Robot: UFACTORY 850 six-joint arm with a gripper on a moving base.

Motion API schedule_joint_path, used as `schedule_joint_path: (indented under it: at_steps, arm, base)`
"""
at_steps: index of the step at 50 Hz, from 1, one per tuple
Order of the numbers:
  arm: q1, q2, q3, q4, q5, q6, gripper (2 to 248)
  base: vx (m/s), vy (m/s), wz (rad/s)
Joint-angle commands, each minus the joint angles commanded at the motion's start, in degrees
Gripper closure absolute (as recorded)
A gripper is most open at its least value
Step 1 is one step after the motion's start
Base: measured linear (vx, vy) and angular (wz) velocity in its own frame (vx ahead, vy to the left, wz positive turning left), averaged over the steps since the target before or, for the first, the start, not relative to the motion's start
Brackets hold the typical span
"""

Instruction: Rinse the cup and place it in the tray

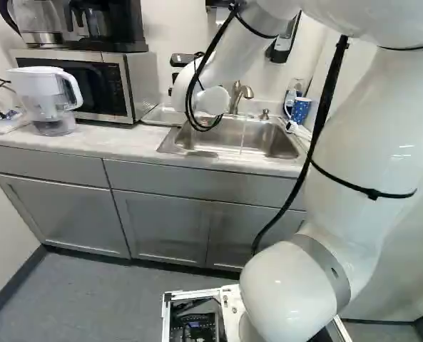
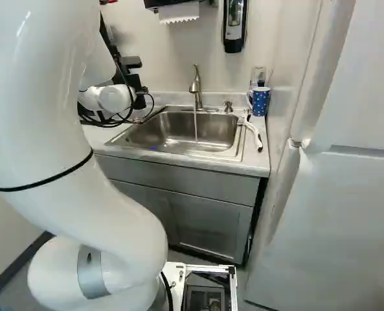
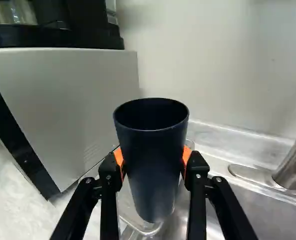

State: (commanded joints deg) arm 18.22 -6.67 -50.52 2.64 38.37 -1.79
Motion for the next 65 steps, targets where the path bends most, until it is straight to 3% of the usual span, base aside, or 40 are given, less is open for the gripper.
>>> schedule_joint_path:
  at_steps: [14,44,65]
  arm:
    - [0.2,-5.36,-4.13,0.0,0.43,0.0,125]
    - [0.97,-15.08,-11.59,0.0,6.18,0.0,125]
    - [1.23,-18.35,-12.89,0.0,6.42,0.0,125]
  base:
    - [0.0,0.0,0.0]
    - [0.0,0.0,0.0]
    - [0.0,0.0,0.0]
